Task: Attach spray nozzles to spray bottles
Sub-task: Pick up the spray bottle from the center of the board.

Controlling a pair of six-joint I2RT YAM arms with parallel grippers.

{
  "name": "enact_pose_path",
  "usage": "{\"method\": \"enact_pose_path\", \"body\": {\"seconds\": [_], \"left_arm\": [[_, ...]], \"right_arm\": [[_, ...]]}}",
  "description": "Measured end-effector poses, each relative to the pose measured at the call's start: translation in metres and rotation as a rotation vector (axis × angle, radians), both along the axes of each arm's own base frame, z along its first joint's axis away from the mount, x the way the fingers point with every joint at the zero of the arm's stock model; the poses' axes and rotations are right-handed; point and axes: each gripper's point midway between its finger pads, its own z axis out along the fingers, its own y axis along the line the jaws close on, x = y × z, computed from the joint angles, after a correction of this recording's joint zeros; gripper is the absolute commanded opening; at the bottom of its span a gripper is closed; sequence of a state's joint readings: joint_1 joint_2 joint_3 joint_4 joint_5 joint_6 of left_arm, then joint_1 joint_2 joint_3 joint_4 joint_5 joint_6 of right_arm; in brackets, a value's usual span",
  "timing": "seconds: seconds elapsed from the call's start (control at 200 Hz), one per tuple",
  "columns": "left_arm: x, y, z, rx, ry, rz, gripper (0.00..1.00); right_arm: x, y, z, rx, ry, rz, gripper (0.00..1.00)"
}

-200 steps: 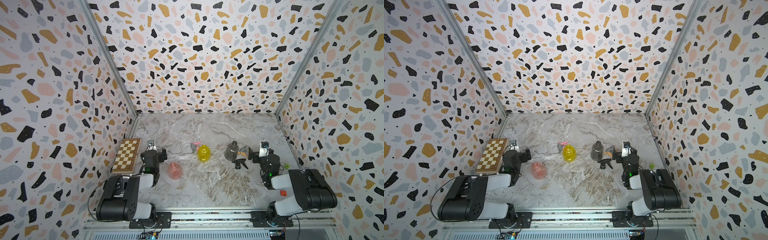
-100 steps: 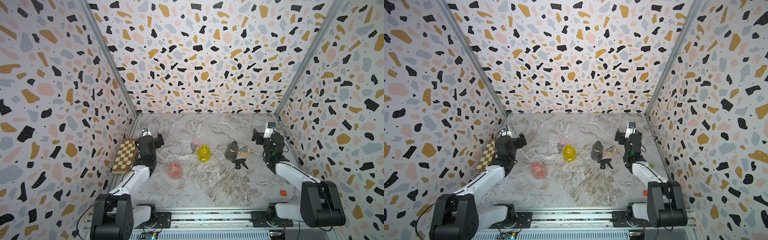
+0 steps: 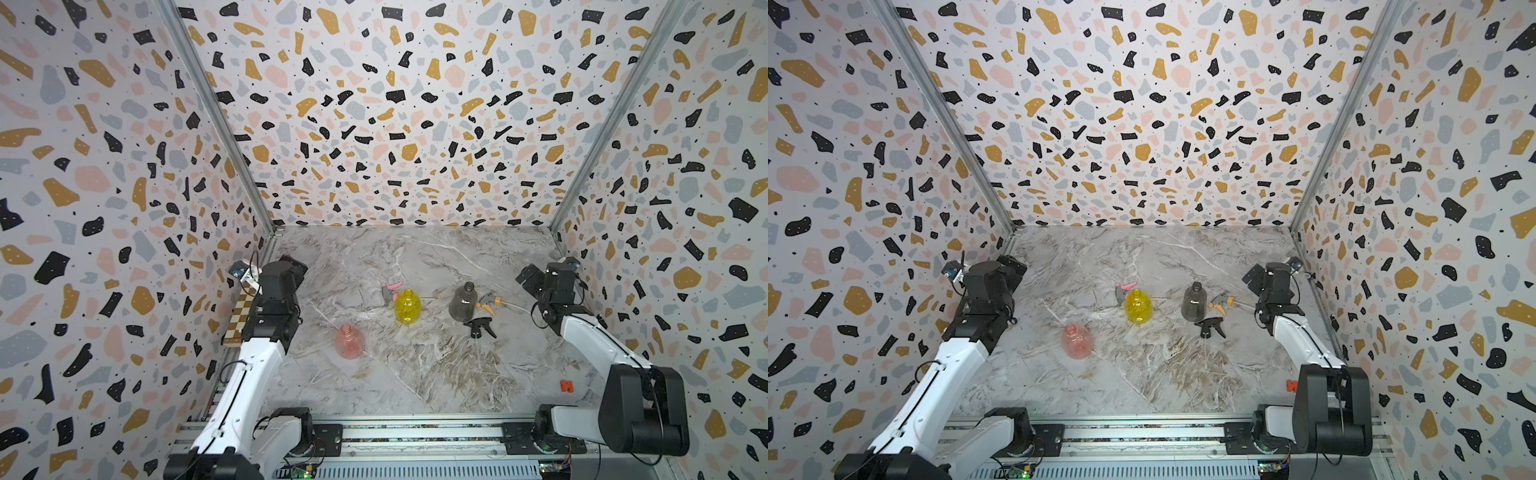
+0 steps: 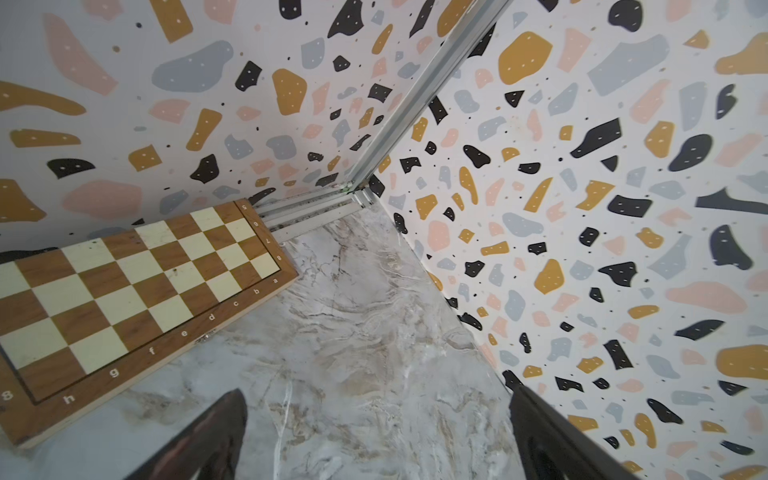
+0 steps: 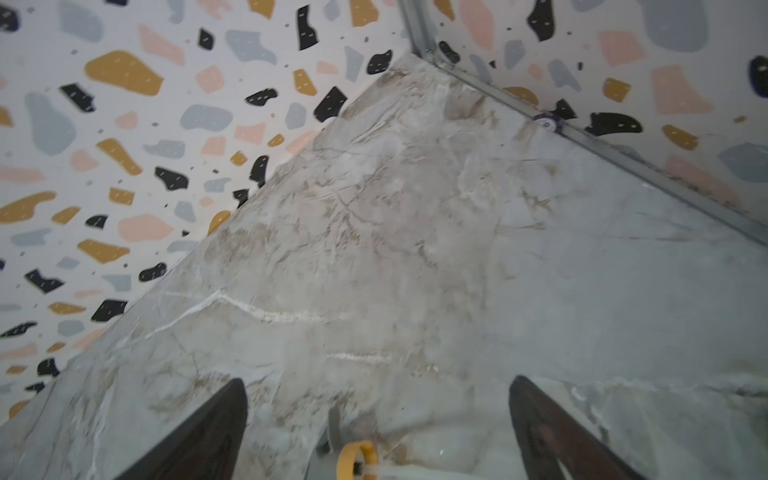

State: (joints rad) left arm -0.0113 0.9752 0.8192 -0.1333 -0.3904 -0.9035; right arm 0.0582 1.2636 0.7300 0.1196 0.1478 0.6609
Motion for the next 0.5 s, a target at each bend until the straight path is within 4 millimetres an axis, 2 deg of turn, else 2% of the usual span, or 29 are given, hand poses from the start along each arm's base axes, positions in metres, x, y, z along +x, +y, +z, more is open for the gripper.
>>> {"method": "enact_pose_path", "body": {"seconds": [0.065, 0.135, 0.19, 0.265, 0.365, 0.44, 0.501], "left_arm": [[-0.001, -0.007, 0.008, 0.004, -0.013, -0.048, 0.99], [-0.003, -0.013, 0.011, 0.009, 0.011, -0.089, 0.99], [-0.005, -0.017, 0.012, 0.015, 0.035, -0.118, 0.99], [-0.008, -0.023, 0.011, 0.02, 0.067, -0.164, 0.99], [-0.015, -0.033, 0.005, 0.013, 0.102, -0.223, 0.99], [-0.02, -0.039, 0.001, 0.002, 0.122, -0.262, 0.99], [-0.022, -0.043, -0.004, -0.003, 0.144, -0.288, 0.99]], "right_arm": [[-0.003, 0.044, 0.029, -0.034, -0.072, 0.139, 1.0], [-0.01, 0.097, 0.07, -0.054, -0.172, 0.314, 0.99], [-0.02, 0.142, 0.103, -0.058, -0.257, 0.467, 0.99], [-0.04, 0.198, 0.133, -0.071, -0.339, 0.652, 0.98], [-0.078, 0.285, 0.15, -0.098, -0.39, 0.919, 0.89], [-0.106, 0.349, 0.144, -0.121, -0.39, 1.111, 0.81], [-0.122, 0.387, 0.132, -0.144, -0.371, 1.222, 0.78]]}}
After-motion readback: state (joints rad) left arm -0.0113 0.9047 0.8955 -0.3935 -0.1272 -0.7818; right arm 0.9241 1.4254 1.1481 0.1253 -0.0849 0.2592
